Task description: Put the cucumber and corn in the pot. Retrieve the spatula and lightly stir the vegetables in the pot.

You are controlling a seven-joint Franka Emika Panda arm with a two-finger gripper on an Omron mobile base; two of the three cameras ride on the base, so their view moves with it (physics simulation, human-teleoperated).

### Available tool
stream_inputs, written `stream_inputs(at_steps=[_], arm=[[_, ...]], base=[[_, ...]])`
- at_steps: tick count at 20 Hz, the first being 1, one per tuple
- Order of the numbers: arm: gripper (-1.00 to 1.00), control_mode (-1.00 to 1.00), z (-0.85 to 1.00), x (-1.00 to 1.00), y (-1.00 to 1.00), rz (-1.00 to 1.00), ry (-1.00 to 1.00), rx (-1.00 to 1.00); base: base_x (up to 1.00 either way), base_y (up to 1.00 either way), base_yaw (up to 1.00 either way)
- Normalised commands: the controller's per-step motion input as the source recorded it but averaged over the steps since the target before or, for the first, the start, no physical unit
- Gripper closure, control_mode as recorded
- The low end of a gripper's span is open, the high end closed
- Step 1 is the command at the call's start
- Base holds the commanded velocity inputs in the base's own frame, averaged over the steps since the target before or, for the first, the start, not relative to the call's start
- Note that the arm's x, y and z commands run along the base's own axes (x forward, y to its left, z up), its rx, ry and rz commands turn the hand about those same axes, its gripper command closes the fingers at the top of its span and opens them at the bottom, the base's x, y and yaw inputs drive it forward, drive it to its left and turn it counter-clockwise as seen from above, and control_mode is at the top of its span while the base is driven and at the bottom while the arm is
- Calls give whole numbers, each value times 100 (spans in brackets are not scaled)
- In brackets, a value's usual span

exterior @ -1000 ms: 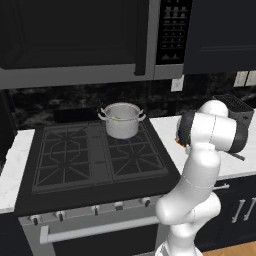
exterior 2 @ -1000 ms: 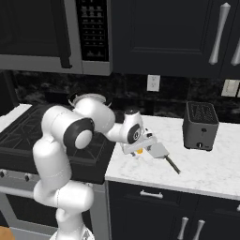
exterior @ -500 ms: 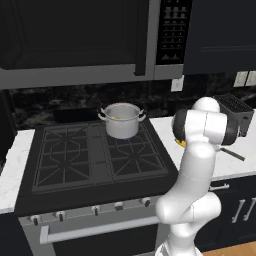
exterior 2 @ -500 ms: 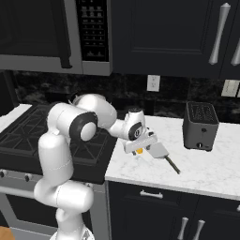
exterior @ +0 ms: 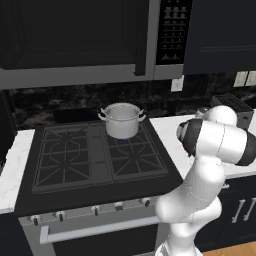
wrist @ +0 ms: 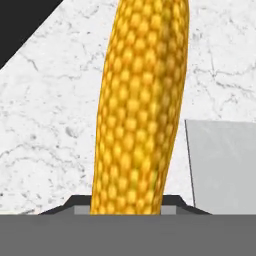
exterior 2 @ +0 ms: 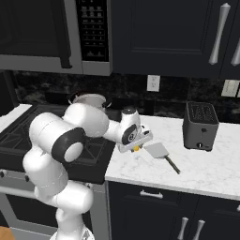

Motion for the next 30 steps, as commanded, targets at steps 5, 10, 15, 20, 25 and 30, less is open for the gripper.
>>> stream_inputs(at_steps=[5,10,15,20,25,30], arm=[[100,-100,100,-74,66,14,-36,-30],[100,-100,100,6,100,9,-13,-51],[100,-100,100,20,86,2,-1,-44],[100,-100,100,64,68,0,3,-30],[100,-100,86,94,52,0,13,-18],[100,-100,14,54,66,-4,2,-25]], base=[[0,0,0],[0,0,0],[0,0,0],[0,0,0],[0,0,0],[0,0,0]])
